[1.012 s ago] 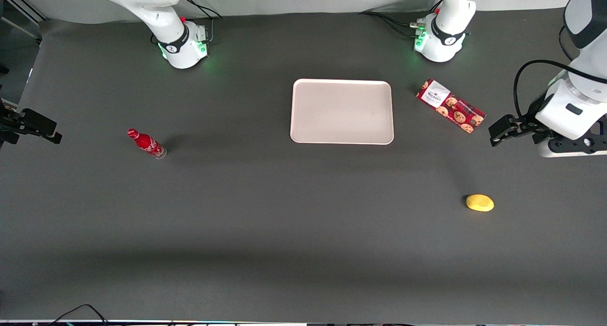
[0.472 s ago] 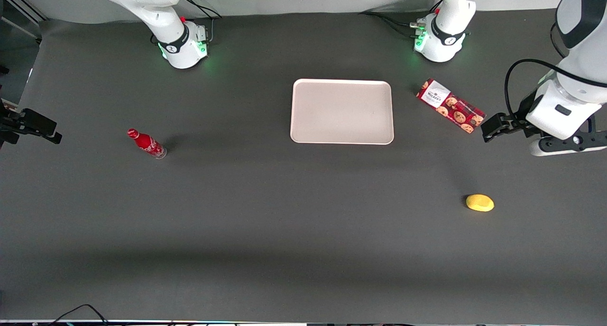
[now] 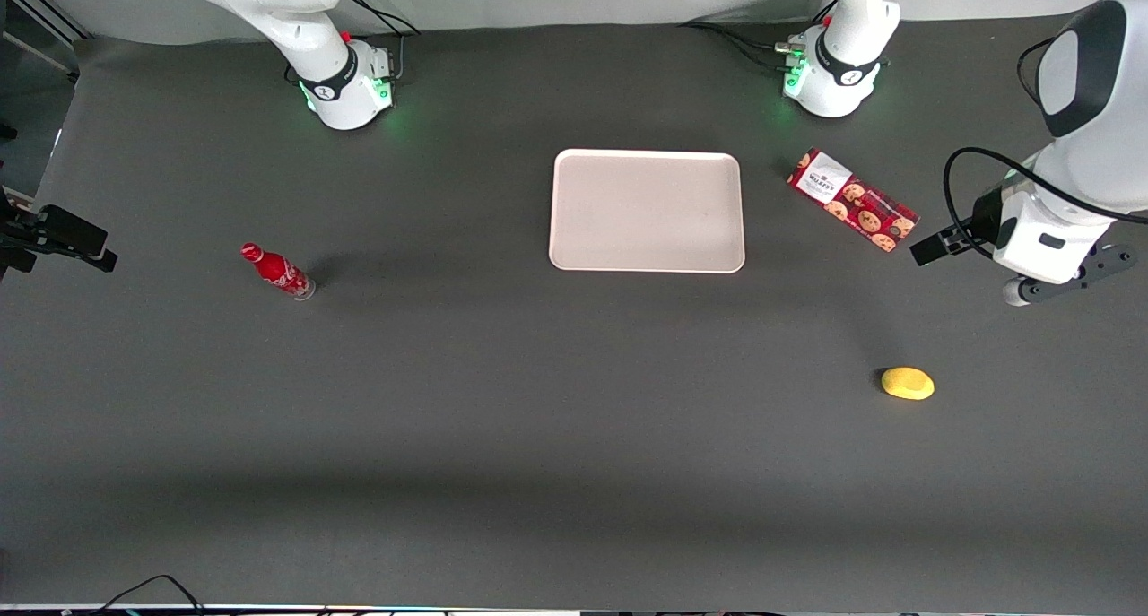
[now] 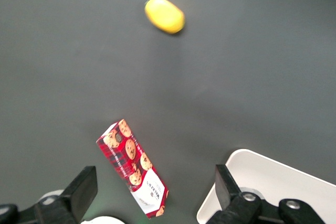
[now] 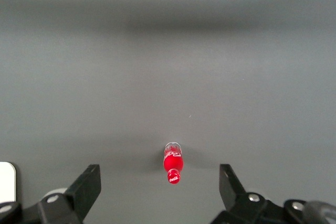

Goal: Place red cookie box on tray
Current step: 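Move the open left gripper over the red plaid cookie box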

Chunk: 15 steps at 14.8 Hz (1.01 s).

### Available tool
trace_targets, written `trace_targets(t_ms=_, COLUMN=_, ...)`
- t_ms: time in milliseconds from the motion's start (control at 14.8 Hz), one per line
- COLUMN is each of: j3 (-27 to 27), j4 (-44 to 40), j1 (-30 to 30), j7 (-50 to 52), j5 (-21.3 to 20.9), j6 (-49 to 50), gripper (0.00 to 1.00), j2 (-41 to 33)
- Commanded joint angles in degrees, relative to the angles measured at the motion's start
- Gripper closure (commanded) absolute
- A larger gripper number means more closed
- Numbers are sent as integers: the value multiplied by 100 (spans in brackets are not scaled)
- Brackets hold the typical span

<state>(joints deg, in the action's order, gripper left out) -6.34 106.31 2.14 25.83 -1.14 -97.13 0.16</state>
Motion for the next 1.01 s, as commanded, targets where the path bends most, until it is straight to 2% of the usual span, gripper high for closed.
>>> trace_targets(t_ms=0, j3=168, j4=1722, j1=-65, j7=431, j5=26, j6=-744, gripper=0, j2=-1051)
trace_targets(t_ms=270, j3=378, j4=3419, j1=-65, j7=493, j5=272, j6=-1745, gripper=0, j2=-1781)
trace_targets(t_ms=540, j3=501, j4=5019, j1=-47, j7=493, j5=289, j6=-3309, gripper=0, j2=-2134)
trace_targets(t_ms=945, j3=590, j4=5733, j1=-56, j7=537, j5=483, j6=-3812, gripper=0, j2=-2143)
